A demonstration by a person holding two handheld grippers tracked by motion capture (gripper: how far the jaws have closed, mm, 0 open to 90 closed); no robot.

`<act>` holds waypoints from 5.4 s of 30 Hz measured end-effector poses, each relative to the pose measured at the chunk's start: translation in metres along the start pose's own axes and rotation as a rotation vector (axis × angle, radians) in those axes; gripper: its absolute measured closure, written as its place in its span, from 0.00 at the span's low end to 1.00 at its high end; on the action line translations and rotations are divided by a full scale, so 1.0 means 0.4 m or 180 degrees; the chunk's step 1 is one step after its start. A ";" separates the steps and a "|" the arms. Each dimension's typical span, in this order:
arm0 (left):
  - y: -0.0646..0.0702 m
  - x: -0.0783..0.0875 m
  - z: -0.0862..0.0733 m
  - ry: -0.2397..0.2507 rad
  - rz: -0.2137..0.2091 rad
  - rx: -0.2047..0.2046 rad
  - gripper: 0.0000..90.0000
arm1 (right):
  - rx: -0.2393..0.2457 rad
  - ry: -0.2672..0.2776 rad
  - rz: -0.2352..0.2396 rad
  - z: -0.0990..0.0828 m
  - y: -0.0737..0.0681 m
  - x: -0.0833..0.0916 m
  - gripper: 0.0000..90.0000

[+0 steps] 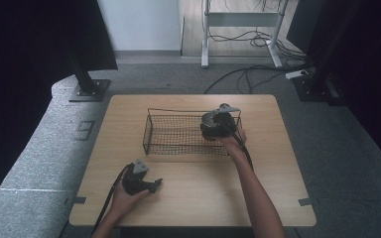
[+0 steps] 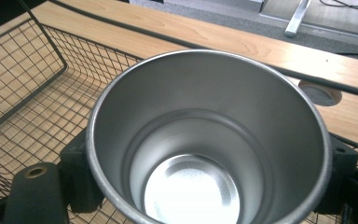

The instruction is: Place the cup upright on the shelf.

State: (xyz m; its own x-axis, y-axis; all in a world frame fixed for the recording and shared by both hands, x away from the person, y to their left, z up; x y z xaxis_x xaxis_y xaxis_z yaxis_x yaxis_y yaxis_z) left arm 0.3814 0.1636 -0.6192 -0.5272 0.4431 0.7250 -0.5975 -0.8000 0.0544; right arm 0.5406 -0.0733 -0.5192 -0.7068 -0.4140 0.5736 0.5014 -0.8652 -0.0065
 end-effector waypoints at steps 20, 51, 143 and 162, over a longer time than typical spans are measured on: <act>0.000 0.000 0.000 0.0002 -0.0003 0.0002 0.19 | -0.0066 -0.0183 -0.0006 -0.035 0.005 -0.035 0.20; 0.000 0.000 0.000 -0.0001 -0.0002 -0.0001 0.19 | -0.0045 -0.0574 -0.0133 -0.085 0.023 -0.068 0.20; 0.000 0.000 0.000 -0.0002 -0.0003 -0.0002 0.19 | -0.0027 0.0436 0.0131 -0.310 -0.008 0.290 0.16; 0.001 0.000 0.000 0.0005 -0.0003 0.0006 0.19 | -0.0080 0.0262 0.0184 -0.386 -0.024 0.262 0.17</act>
State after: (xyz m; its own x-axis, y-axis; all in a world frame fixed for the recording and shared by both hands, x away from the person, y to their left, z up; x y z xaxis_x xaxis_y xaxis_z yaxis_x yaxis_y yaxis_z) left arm 0.3814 0.1633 -0.6192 -0.5276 0.4447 0.7238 -0.5970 -0.8002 0.0565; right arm 0.3845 -0.1521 -0.5855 -0.7162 -0.4845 0.5024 0.5306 -0.8456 -0.0590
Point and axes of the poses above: each handheld gripper's, and its own axes: x roughly backward along the jaws, z roughly out of its top, y roughly to its right, the point moved 10 cm from there along -x, roughly forward along the jaws, and after that the axes turned 4 degrees about x, right-handed, at the moved point
